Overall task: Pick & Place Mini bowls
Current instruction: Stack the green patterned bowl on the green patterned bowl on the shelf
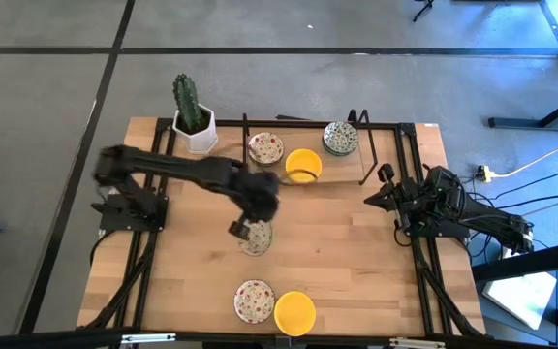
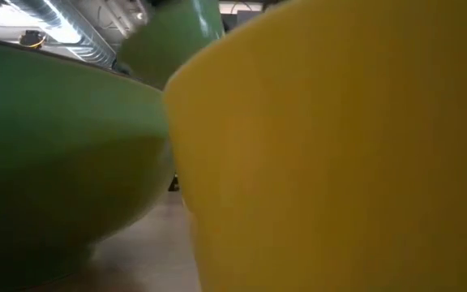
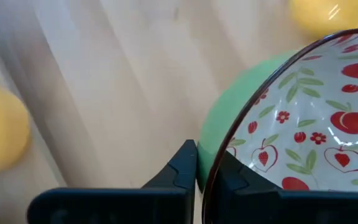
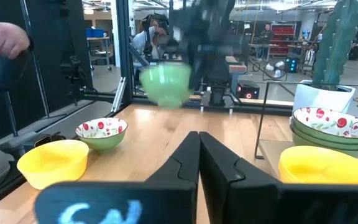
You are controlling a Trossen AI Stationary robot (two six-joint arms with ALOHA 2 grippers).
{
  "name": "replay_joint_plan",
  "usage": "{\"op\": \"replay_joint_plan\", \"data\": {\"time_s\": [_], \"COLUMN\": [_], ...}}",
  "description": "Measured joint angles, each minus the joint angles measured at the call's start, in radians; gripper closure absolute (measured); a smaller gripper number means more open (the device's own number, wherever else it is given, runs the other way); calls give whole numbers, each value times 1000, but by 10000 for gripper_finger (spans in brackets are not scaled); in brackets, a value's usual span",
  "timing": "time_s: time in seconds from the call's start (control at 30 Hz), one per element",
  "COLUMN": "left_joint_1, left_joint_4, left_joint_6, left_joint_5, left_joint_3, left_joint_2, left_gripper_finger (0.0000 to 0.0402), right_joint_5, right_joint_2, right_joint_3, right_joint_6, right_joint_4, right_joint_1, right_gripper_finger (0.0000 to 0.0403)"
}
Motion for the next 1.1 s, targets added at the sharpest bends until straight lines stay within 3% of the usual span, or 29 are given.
{"op": "replay_joint_plan", "data": {"time_s": [0.2,0.37,0.53,0.63,0.77,0.87,1.0,1.1], "left_joint_1": [30,71,66,57,66,78,81,82], "left_joint_4": [289,505,724,830,852,865,885,898], "left_joint_6": [-51,-298,-430,-498,-579,-616,-657,-587], "left_joint_5": [93,70,48,-19,-104,-114,-216,-254], "left_joint_3": [-340,-700,-976,-1084,-1172,-1182,-1123,-1017], "left_joint_2": [-351,-626,-812,-871,-888,-888,-883,-868], "left_gripper_finger": [393,393,393,393,393,393,393,393], "right_joint_5": [0,5,41,41,41,41,41,42], "right_joint_2": [0,0,0,0,0,0,0,0], "right_joint_3": [0,0,0,0,0,0,0,0], "right_joint_6": [3,-1,0,6,18,18,18,18], "right_joint_4": [-8,-8,-7,-7,-7,-7,-7,-7], "right_joint_1": [0,0,0,0,0,0,0,0], "right_gripper_finger": [391,391,391,391,391,391,391,391]}}
